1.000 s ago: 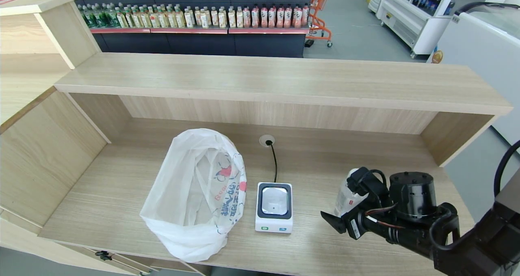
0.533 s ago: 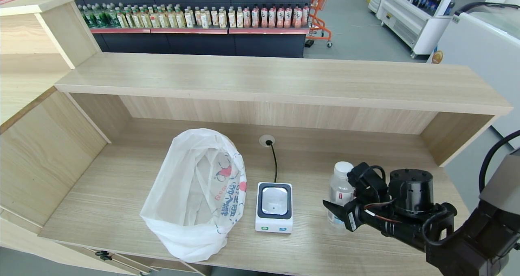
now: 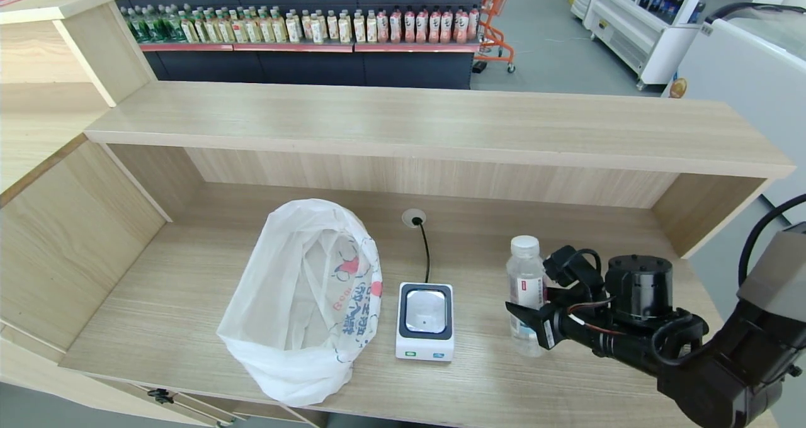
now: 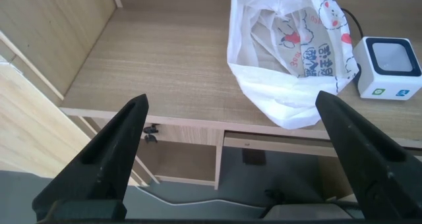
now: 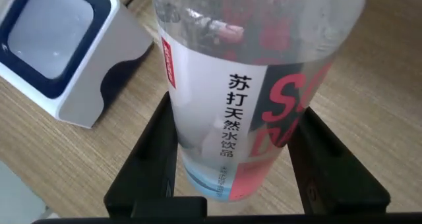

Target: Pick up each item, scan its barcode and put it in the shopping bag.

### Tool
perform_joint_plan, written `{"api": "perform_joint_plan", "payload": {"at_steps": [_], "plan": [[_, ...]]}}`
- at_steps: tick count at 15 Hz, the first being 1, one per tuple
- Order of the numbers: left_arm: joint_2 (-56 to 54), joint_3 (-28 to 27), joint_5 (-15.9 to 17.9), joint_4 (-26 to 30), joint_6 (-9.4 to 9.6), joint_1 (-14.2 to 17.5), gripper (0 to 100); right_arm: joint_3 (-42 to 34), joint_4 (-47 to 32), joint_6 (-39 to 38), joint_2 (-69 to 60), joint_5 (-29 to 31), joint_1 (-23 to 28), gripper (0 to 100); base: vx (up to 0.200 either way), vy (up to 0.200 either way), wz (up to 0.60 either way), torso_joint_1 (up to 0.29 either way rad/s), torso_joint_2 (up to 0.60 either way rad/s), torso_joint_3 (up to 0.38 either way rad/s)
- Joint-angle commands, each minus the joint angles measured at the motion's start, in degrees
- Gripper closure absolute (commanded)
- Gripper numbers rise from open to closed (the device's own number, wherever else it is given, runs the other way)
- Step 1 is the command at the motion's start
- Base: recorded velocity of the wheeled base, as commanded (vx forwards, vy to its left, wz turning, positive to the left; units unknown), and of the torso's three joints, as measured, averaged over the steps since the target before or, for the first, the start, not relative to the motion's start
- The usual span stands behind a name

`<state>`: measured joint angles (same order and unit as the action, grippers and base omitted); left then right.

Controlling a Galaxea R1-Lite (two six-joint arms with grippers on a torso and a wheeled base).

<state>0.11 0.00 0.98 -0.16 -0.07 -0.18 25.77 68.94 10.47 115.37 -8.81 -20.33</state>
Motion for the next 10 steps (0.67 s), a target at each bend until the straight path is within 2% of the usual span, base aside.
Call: {"api": "perform_joint_plan", "payload": {"at_steps": [1, 3, 7, 8, 10], "plan": [[-0.02, 0.0, -0.01, -0.02, -0.01, 0.01, 0, 1.39, 0.23, -3.09, -2.26, -3.14, 0.82, 100, 0.0, 0.0, 0.0, 0.0, 0.0, 0.0], [-0.02, 0.0, -0.01, -0.02, -0.01, 0.01, 0, 1.04, -0.38, -8.1, -5.77, -11.66, 2.67, 100, 0.0, 0.0, 0.0, 0.0, 0.0, 0.0], [-0.02, 0.0, -0.01, -0.02, -0.01, -0.08, 0, -1.69, -0.38, -9.94, -11.57, -32.32, 6.45, 100, 0.0, 0.0, 0.0, 0.0, 0.0, 0.0], [-0.02, 0.0, -0.01, -0.02, -0.01, 0.01, 0, -2.04, -0.47, -10.03, -12.72, -36.1, 6.71, 100, 0.0, 0.0, 0.0, 0.0, 0.0, 0.0], [-0.02, 0.0, -0.01, -0.02, -0.01, 0.01, 0, -2.48, -1.88, -11.44, -14.65, -40.05, 6.45, 100, 0.0, 0.0, 0.0, 0.0, 0.0, 0.0]]}}
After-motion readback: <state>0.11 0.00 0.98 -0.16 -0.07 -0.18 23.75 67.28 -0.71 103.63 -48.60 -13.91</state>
